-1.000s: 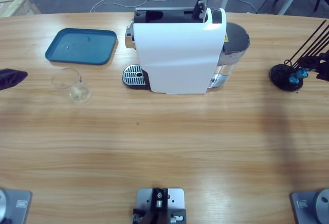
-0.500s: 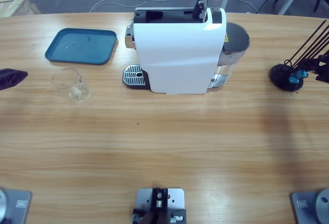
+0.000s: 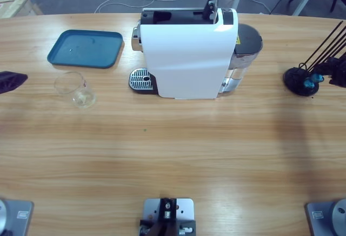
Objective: Pour coffee
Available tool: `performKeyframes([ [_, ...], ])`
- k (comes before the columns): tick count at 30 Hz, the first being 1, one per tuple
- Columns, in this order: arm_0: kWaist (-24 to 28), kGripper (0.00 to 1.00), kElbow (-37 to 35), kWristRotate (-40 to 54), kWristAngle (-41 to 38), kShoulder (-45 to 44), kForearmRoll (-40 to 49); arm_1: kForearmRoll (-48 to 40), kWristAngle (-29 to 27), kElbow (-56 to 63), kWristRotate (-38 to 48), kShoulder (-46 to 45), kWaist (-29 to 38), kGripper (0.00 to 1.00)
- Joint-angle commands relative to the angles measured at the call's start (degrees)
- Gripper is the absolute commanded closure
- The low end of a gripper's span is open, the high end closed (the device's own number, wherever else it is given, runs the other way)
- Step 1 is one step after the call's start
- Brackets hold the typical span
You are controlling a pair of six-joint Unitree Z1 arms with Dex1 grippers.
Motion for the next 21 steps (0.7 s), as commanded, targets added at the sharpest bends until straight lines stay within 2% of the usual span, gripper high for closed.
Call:
performKeyframes([
  [1, 0.45, 0.064, 2.34, 0.45, 1.09, -1.27, -0.7, -1.62, -0.4, 1.59, -0.52, 2.81, -0.45, 0.919],
  [2, 0.41, 0.064, 2.36, 0.45, 1.09, -1.27, -0.74, -1.62, -0.41, 1.66, -0.63, 2.75, -0.45, 0.956],
  [11, 0.45, 0.064, 2.43, 0.45, 1.09, -1.27, -0.74, -1.21, -1.17, 2.89, -0.66, 1.08, -0.19, 0.96],
  [12, 0.43, 0.064, 2.43, 0.45, 1.09, -1.27, -0.74, -1.12, -0.71, 2.86, -0.63, 1.28, -0.19, 0.897],
  [14, 0.4, 0.064, 2.43, 0.45, 1.09, -1.27, -0.74, 0.48, -0.48, 2.26, -0.52, 1.93, -0.19, 0.3],
  [15, 0.41, 0.064, 2.43, 0.45, 1.09, -1.29, -0.74, 0.69, -0.54, 2.2, -0.45, 1.91, -0.19, 0.164],
  [16, 0.45, 0.064, 2.43, 0.45, 1.09, -1.36, -0.74, 0.79, -0.64, 2.2, -0.45, 1.7, -0.19, 0.07],
  [17, 0.45, 0.064, 2.43, 0.45, 1.09, -1.36, -0.74, 0.97, -0.68, 2.2, -0.45, 1.38, -0.19, 0.027],
  [21, 0.41, 0.064, 2.43, 0.47, 1.09, -1.27, -0.74, 2.8, -0.96, 2.12, -0.98, -1.02, 0.08, 0.0],
])
